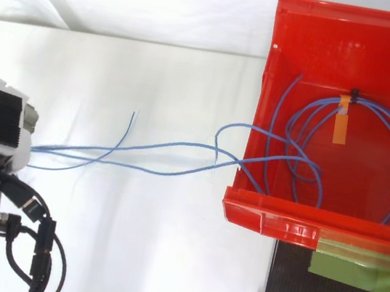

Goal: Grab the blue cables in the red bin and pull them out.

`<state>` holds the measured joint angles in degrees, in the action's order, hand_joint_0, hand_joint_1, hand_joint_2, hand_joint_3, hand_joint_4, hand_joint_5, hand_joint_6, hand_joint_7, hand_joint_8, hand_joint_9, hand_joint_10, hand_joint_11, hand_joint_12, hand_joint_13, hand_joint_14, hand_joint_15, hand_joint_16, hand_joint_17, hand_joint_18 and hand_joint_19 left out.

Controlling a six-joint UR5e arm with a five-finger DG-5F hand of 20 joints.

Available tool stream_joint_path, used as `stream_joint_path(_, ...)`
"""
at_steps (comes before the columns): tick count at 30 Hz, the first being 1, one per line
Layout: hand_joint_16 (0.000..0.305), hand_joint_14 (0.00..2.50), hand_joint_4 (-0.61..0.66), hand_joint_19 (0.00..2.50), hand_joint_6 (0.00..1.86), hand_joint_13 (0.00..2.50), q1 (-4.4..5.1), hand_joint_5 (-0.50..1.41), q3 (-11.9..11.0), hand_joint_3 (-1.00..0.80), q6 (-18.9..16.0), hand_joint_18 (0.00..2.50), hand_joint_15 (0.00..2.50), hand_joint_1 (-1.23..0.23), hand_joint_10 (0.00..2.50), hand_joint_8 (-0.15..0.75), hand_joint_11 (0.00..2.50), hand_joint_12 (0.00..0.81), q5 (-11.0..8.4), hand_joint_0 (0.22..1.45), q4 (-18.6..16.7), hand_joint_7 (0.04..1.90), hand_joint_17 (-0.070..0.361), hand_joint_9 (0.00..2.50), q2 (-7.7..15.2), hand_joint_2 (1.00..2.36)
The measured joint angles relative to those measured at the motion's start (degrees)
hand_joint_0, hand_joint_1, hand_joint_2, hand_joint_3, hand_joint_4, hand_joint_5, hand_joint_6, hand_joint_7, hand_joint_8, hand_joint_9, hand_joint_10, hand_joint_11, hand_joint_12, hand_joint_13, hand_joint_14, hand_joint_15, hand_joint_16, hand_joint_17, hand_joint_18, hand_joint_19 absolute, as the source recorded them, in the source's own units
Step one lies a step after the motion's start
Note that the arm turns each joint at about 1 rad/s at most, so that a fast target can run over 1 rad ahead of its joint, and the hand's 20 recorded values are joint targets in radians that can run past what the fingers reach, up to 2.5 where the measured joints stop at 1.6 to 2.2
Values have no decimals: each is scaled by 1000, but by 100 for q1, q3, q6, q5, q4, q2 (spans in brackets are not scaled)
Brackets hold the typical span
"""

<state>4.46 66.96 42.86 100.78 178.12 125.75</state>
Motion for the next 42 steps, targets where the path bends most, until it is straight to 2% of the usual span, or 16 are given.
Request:
stream_joint_path(10,35,18,107,578,149,831,-2,1109,2,-1000,738,582,455,-834,25,220,551,284,12,899,-162,881,78,1128,1,1000)
stream_joint_path(21,35,18,107,570,148,829,-10,1108,5,-1000,754,581,455,-832,22,222,543,285,8,891,-75,879,78,1127,-4,1000)
stream_joint_path(26,35,18,101,580,146,829,-1,1109,6,-1000,394,579,450,-828,25,219,553,284,11,890,20,873,78,1126,-2,1000)
stream_joint_path(29,35,18,99,580,143,827,0,1109,4,-1000,38,579,452,-828,24,220,544,284,5,890,45,883,78,1127,-3,1000)
stream_joint_path(37,35,19,100,581,144,828,2,1111,3,-1000,-1069,578,454,-828,22,223,545,285,-17,889,-10,875,78,1130,-4,1000)
stream_joint_path(42,35,18,95,579,140,828,3,1111,2,-1000,-1770,578,450,-828,22,216,548,284,-136,888,-133,880,78,1131,-5,1000)
